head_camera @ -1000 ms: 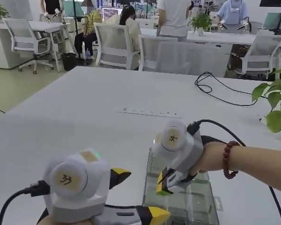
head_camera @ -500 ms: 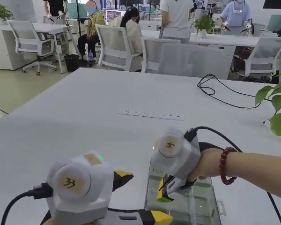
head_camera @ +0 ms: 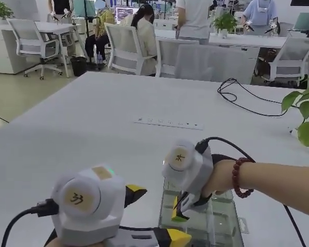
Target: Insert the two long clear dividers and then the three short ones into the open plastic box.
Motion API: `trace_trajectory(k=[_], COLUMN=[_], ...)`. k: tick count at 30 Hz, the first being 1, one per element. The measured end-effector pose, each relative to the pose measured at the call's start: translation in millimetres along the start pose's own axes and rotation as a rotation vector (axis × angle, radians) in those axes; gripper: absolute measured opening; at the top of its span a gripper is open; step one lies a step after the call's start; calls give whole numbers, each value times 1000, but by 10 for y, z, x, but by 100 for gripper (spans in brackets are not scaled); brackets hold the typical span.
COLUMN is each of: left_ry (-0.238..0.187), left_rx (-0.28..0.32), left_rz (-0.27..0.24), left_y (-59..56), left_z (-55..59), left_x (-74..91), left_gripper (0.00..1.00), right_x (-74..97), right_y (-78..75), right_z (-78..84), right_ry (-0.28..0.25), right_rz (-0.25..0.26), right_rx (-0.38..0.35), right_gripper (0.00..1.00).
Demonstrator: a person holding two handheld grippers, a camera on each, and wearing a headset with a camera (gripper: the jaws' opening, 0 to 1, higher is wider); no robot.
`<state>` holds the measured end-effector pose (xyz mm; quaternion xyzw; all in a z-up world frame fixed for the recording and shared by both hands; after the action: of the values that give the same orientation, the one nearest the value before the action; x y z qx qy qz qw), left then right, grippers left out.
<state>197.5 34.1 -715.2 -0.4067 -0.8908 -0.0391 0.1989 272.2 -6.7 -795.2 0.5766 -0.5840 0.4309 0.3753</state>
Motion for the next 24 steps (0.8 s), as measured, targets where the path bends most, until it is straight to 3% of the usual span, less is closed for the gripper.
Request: trace_trajectory(k=[9,12,24], left_ry=[7,8,15], left_rx=[-3,-5,-2], left_rz=[0,-1,-4], left_y=[-6,0,12], left_z=[4,2,10], left_x=[-10,-16,-38], left_gripper=[73,73,74], right_x=[5,6,86], right_y=[2,6,-3], right_z=[4,1,-49], right_ry=[31,18,-33], right_rz=[-1,6,13], right_rx=[-21,-2,-78], right_gripper=[2,3,11])
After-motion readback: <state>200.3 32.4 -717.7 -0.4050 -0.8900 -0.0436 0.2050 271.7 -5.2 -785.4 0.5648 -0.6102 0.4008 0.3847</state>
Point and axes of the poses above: the centre of the closed fingertips' face, and the gripper's own axes: x roughly backward along the fingers, y roughly to its left, z roughly out of its underside, the point moved 4 cm from there along x, roughly backward along the fingers, and after that the axes turned 3 degrees about z, right-handed, at the moved point
